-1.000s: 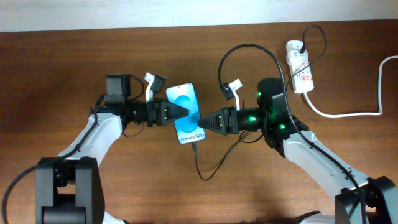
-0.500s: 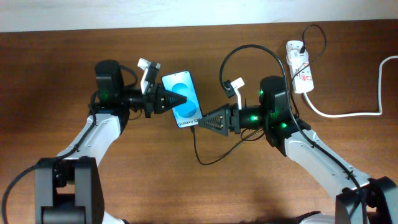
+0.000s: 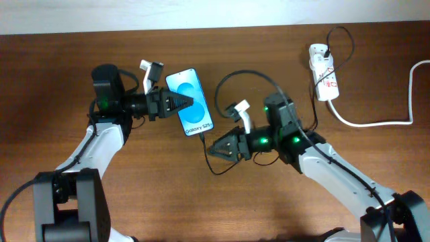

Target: Plug charger to phone and switch on socket

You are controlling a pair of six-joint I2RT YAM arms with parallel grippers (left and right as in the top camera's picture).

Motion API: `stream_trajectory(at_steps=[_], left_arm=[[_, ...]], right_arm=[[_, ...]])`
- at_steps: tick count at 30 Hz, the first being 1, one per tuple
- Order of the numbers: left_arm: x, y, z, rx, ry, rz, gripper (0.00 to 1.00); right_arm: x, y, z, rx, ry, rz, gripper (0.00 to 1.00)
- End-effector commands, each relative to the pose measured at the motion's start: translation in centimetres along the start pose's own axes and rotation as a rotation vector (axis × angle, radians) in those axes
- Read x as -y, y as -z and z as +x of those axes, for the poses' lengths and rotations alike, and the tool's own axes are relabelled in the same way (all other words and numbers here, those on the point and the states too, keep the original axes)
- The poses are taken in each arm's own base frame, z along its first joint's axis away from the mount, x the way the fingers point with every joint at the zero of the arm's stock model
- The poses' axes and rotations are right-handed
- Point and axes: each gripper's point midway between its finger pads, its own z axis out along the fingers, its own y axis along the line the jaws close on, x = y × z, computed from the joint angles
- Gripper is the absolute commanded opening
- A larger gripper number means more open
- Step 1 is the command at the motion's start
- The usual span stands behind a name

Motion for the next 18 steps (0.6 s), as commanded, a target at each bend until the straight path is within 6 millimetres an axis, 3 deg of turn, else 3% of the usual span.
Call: stream_trajectory(at_steps=[1, 9, 18], left_arm=[[0.1, 0.1, -0.4, 0.002, 0.049, -0.001, 0.00], [0.2, -0.1, -0.3, -0.003, 0.057, 0.004, 0.00], [0.5, -1.0, 0.0, -0.023, 0.056, 0.019, 0.00]], right_arm=[[0.1, -0.8, -0.7, 0.027, 0.081, 0.089, 0.54], [-0.4, -0.7, -2.7, 0.100, 0.060, 0.082, 0.43], [-0.6, -0.7, -2.9, 0.107, 0.011, 0.071, 0.31]])
